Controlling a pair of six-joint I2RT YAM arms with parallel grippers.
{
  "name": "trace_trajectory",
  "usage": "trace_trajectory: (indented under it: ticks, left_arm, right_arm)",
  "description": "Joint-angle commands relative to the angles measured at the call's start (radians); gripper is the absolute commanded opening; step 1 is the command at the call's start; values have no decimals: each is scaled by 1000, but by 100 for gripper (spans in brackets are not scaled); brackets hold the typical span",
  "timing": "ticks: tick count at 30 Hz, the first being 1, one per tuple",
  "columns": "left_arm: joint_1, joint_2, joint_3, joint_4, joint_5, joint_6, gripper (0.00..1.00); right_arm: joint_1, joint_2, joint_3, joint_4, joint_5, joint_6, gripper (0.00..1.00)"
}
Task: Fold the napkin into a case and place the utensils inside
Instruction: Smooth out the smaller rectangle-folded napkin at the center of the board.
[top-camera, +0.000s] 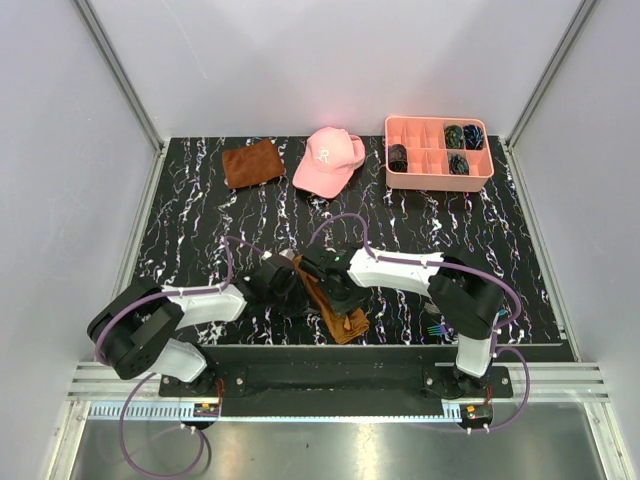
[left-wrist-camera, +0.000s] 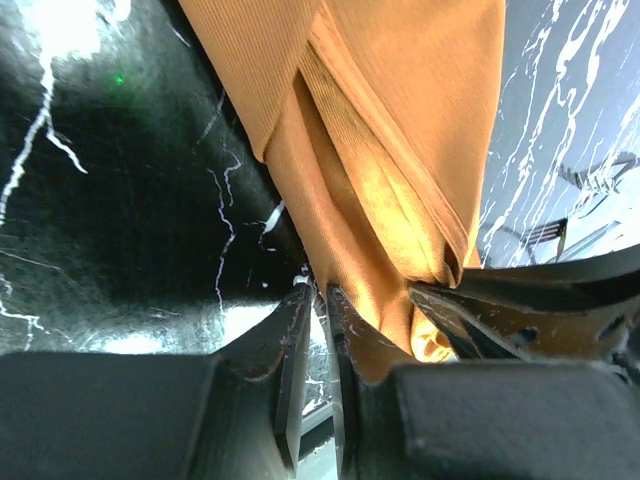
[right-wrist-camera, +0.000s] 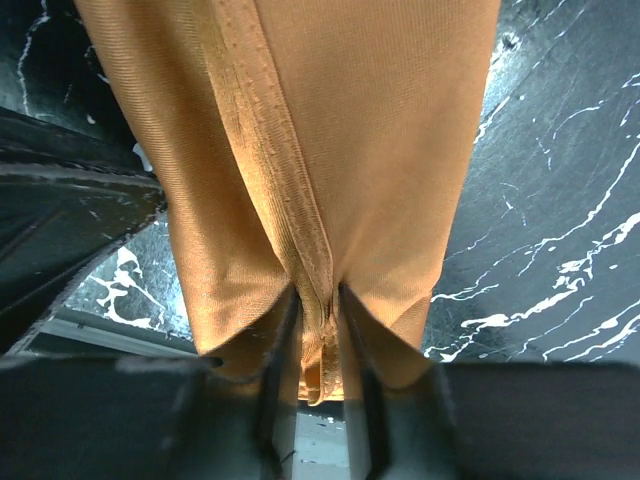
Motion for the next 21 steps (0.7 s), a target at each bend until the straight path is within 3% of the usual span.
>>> trace_trajectory:
  ticks: [1, 7, 10, 14, 18, 21]
  left_arm:
    - [-14, -3, 4, 26, 10, -3, 18]
    - [-14, -41, 8, 3, 21, 0, 18]
    - [-15, -55, 10, -5, 24, -1, 18]
    - [-15, -51, 15, -8, 24, 0, 19]
    - [-18, -23, 25, -5, 24, 3, 19]
    - [-23, -8, 28, -1, 18, 3, 18]
  right_arm:
    - [11, -31, 43, -25, 3, 0, 28]
    - [11, -31, 40, -21, -9, 0, 27]
    - [11, -42, 39, -21, -9, 2, 36]
    - [11, -41, 42, -19, -14, 2, 34]
    - [11, -37, 42, -21, -21, 0, 7]
    - [11, -45, 45, -27, -24, 6, 1]
